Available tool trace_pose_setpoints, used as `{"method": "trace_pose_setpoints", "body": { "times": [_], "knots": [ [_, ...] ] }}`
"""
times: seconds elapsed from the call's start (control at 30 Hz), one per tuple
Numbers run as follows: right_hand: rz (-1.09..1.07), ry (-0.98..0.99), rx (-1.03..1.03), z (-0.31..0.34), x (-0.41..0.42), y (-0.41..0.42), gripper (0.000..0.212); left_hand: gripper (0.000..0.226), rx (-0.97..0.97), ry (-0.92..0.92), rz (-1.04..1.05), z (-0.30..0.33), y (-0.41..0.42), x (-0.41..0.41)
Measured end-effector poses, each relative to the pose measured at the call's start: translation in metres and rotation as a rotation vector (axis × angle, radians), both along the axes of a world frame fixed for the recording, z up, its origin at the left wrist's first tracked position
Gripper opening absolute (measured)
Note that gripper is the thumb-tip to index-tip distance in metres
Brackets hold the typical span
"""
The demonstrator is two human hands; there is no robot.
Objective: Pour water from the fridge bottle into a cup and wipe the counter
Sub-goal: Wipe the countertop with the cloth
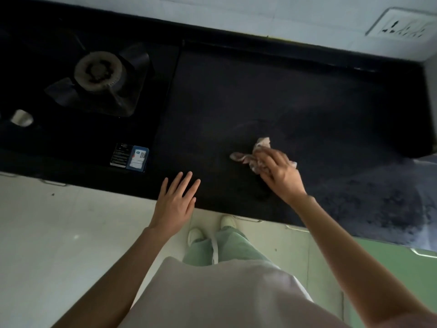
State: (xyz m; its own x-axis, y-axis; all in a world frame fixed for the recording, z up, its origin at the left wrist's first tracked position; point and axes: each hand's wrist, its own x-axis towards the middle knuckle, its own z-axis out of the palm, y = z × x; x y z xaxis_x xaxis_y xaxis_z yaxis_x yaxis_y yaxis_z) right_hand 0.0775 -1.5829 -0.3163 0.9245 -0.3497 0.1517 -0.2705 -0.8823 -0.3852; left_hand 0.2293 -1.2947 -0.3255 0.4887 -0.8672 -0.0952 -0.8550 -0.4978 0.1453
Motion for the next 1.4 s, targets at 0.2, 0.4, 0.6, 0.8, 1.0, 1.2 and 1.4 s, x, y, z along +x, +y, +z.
{"method": "trace_pose_setpoints", "body": {
  "times": [0.2, 0.4, 0.6, 0.8, 1.0, 1.2, 1.4],
  "knots": [
    [-0.273, 0.019, 0.059, 0.002, 0.079, 0.002, 0.043, 0.050, 0.018, 0.009, 0.028, 0.004, -0.001, -0.003],
    [0.115, -0.015, 0.129, -0.005, 0.062, 0.092, 0.044, 0.047, 0.063, 0.009, 0.041, 0.004, -0.002, -0.004],
    [0.165, -0.066, 0.080, -0.006, 0.031, 0.039, 0.043, 0.050, 0.108, -0.002, 0.026, 0.005, -0.001, -0.002],
    [-0.148, 0.011, 0.165, 0.003, 0.129, 0.002, 0.043, 0.049, 0.095, 0.014, 0.066, 0.007, -0.005, -0.005],
    [0.145, 0.012, 0.136, 0.002, 0.136, 0.075, 0.047, 0.045, 0.047, 0.003, 0.044, 0.008, 0.000, -0.003],
    [0.255, 0.021, 0.132, 0.000, 0.047, 0.086, 0.052, 0.048, 0.029, 0.038, 0.144, 0.009, 0.032, 0.017],
    [-0.090, 0.001, 0.136, 0.004, 0.081, 0.070, 0.045, 0.048, 0.045, 0.038, 0.152, 0.004, 0.077, 0.049]
  ]
}}
